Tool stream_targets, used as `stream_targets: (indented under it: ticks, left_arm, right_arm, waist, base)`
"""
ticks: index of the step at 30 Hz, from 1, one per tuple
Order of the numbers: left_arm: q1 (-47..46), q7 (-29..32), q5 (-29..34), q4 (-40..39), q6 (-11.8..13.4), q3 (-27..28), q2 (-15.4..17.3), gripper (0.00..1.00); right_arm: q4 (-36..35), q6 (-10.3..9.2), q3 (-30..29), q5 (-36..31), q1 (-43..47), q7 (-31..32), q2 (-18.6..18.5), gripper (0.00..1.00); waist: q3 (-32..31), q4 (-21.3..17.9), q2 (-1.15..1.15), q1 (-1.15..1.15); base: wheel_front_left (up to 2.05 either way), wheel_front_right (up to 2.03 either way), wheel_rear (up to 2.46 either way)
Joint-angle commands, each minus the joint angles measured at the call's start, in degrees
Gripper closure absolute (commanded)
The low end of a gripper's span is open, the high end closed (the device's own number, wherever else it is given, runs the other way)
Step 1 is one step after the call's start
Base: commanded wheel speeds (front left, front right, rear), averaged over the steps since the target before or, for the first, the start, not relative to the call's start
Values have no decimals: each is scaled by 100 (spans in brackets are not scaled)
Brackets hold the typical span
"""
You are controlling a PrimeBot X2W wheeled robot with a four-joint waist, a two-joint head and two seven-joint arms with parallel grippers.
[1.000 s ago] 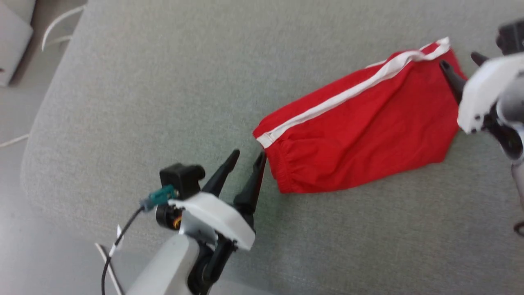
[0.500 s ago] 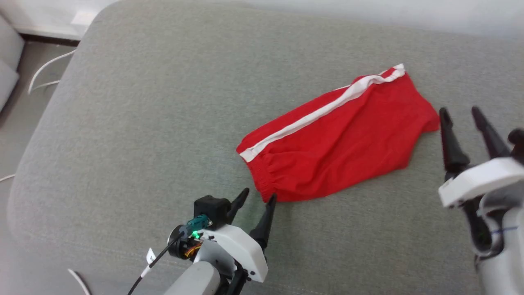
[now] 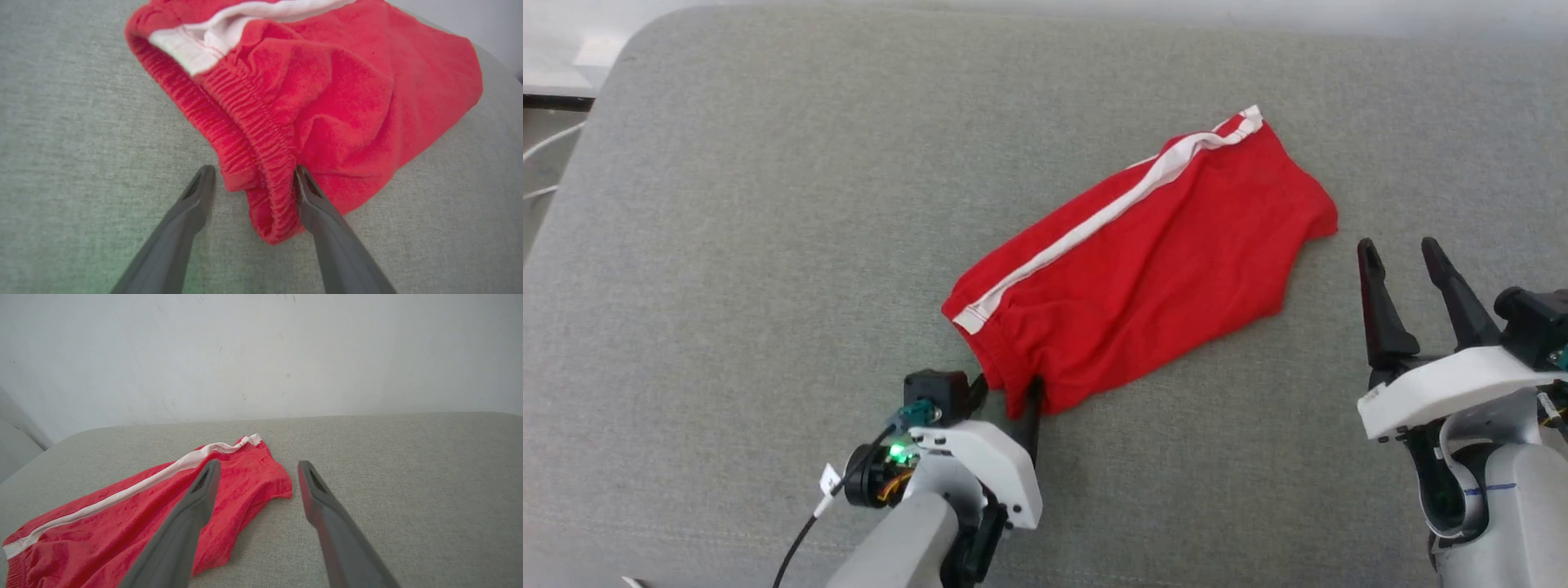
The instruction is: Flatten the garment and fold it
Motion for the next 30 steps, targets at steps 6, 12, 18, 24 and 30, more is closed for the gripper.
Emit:
stream_targets:
  ticks: [6, 12, 18, 24, 30]
  left_arm:
    - [-130, -14, -105, 249, -202, -104, -117, 100]
    - [-308, -96, -82, 278, -344, -206, -149, 100]
    - [-480, -169, -30, 172, -455, -346, -185, 100]
    - [-655, -191, -5, 64, -521, -497, -227, 100]
    - [-789, -238, -10, -5, -526, -595, -254, 100]
  right_arm:
    - [13, -4, -54, -119, -82, 73, 28, 0]
    - [541, -4, -180, -346, -583, 230, -98, 0]
    - [1635, -4, -488, -513, -1539, 329, -213, 0]
    - [2808, -4, -809, -722, -2435, 904, -373, 0]
    - [3610, -4, -858, -963, -3062, 1805, -441, 0]
  waist:
    - [104, -3, 0, 1]
    - [242, 172, 0, 1]
    - [474, 428, 0, 1]
    - [734, 697, 0, 1]
    - [930, 841, 0, 1]
  base:
    - [0, 0, 0]
    - [0, 0, 0]
    - [0, 0, 0]
    - [0, 0, 0]
    - [0, 0, 0]
